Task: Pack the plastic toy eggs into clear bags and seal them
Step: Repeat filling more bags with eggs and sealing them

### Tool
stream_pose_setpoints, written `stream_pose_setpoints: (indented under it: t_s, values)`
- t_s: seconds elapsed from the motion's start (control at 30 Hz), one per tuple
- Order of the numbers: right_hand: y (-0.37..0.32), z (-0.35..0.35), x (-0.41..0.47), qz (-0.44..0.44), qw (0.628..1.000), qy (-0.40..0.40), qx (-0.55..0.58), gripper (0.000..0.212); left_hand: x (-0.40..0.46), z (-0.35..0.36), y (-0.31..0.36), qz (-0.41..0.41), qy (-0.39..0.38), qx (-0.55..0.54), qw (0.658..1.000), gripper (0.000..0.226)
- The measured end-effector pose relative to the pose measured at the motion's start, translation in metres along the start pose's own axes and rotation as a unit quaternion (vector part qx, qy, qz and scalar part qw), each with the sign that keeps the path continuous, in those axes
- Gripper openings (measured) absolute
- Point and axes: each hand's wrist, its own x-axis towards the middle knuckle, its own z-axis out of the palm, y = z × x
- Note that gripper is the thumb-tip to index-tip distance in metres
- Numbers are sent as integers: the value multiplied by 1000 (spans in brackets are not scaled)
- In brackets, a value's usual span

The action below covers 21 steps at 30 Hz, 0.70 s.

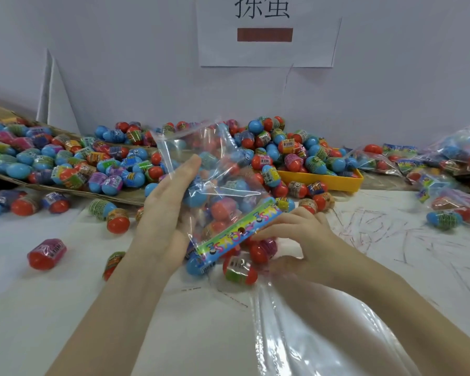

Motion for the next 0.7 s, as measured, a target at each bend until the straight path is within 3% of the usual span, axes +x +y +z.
stream_pose_setpoints:
  t_s: [0.1,0.2,0.27,0.37,0.43,0.5,0.6,0.7]
  values:
    - [-2,1,2,5,1000,10,-14,40,2,2,2,-21,7,82,996,13]
    - [0,-3,1,23,999,18,-27,32,-10,-1,0,-12,-12,47,999,13]
    - [5,-16,-1,30,994,99,17,31,-21,-7,0,4,-49,78,996,11]
    - [4,-46,-8,75,931,282,219,30,-27,-1,-4,19,-134,162,977,26]
    - [-1,-62,-15,46,862,332,380,31,-33,3,-11,12,-190,214,958,33]
    - [-7,-69,-19,-8,829,341,443,38,-40,6,-17,-5,-241,271,932,30]
    - [-18,-72,-22,-45,837,333,432,51,-46,10,-22,-46,-315,306,897,36]
    - [-19,-73,-24,-30,899,311,308,40,-47,9,-22,-61,-354,330,873,42]
